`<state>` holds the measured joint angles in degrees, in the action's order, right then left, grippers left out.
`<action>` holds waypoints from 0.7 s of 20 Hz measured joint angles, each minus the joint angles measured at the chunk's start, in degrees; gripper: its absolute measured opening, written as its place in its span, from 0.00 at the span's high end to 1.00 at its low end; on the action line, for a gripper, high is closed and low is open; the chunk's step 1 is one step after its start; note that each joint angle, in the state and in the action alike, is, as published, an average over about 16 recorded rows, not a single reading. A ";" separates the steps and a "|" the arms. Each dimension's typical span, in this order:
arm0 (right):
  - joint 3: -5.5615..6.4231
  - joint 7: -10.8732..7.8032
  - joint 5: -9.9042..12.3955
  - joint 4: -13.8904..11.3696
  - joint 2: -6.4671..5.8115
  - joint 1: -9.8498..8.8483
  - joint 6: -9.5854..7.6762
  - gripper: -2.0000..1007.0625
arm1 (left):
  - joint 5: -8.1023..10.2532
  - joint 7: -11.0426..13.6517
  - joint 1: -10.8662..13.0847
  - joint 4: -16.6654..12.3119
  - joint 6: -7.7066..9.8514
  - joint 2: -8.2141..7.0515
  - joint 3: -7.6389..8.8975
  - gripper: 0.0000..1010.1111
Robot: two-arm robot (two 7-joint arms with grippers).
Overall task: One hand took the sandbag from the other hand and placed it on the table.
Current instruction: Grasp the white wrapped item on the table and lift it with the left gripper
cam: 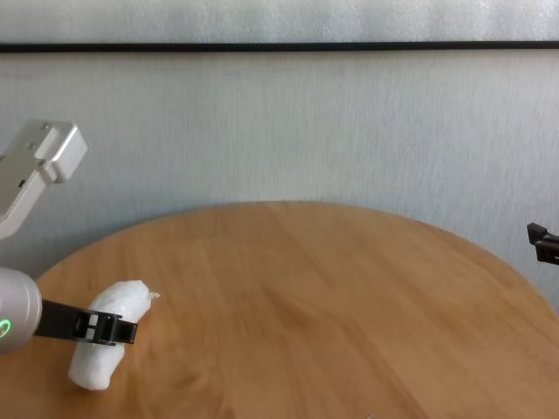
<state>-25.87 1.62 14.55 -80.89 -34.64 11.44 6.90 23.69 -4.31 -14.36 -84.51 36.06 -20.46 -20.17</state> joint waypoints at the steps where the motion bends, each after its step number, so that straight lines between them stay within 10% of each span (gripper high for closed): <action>1: 0.00 0.00 0.00 0.00 0.00 0.00 0.00 0.01 | 0.01 -0.02 0.00 -0.01 0.03 0.01 0.01 0.41; 14: 0.00 0.00 0.00 0.00 0.00 0.00 0.00 0.01 | 0.07 -0.15 0.00 -0.06 0.25 0.06 0.07 0.50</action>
<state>-25.87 1.62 14.55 -80.89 -34.64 11.44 6.90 23.76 -4.46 -14.36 -84.57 36.31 -20.40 -20.11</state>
